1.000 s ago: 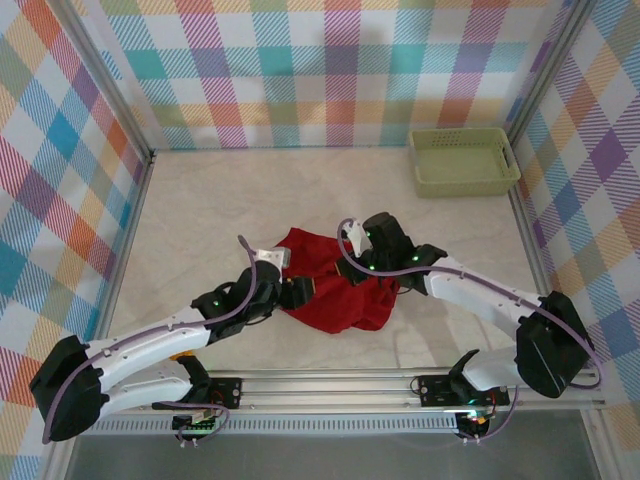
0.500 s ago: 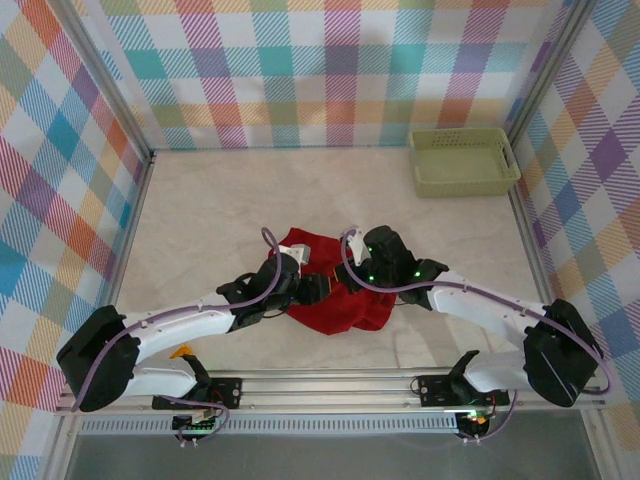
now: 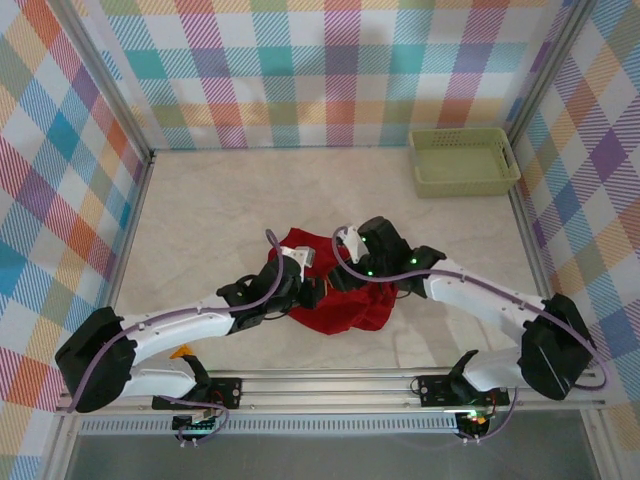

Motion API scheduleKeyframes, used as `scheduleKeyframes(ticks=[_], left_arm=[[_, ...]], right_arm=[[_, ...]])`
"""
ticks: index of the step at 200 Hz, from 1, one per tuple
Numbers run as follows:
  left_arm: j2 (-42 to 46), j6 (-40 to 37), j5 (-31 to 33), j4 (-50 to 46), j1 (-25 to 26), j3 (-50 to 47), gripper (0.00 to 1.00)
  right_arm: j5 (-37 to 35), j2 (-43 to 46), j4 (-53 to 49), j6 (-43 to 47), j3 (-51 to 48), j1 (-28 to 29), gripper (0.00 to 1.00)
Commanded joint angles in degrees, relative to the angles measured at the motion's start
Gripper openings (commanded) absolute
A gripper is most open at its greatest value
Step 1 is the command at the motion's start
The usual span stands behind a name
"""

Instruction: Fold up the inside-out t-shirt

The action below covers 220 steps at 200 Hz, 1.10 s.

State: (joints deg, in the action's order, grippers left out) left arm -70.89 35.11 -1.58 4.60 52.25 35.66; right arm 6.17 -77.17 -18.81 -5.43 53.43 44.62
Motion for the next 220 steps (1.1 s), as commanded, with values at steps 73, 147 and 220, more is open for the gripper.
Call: scheduleKeyframes(ticks=[73,147,220], left_arm=[[5.8,-2.1,1.1,-2.7,1.4,-1.3,0.00],[6.6,-4.9,1.9,-6.7,2.0,-4.0,0.00],[6.1,-12.1,11.4,-14.8,2.6,4.1,0.51]], right_arm=[[-1.1,-4.3,-3.4,2.7,3.2,0.2,0.15],[8.0,7.4,1.6,-10.5,2.5,-12.0,0.00],[14.0,6.8,1.6,-11.0,4.9,-8.4,0.00]])
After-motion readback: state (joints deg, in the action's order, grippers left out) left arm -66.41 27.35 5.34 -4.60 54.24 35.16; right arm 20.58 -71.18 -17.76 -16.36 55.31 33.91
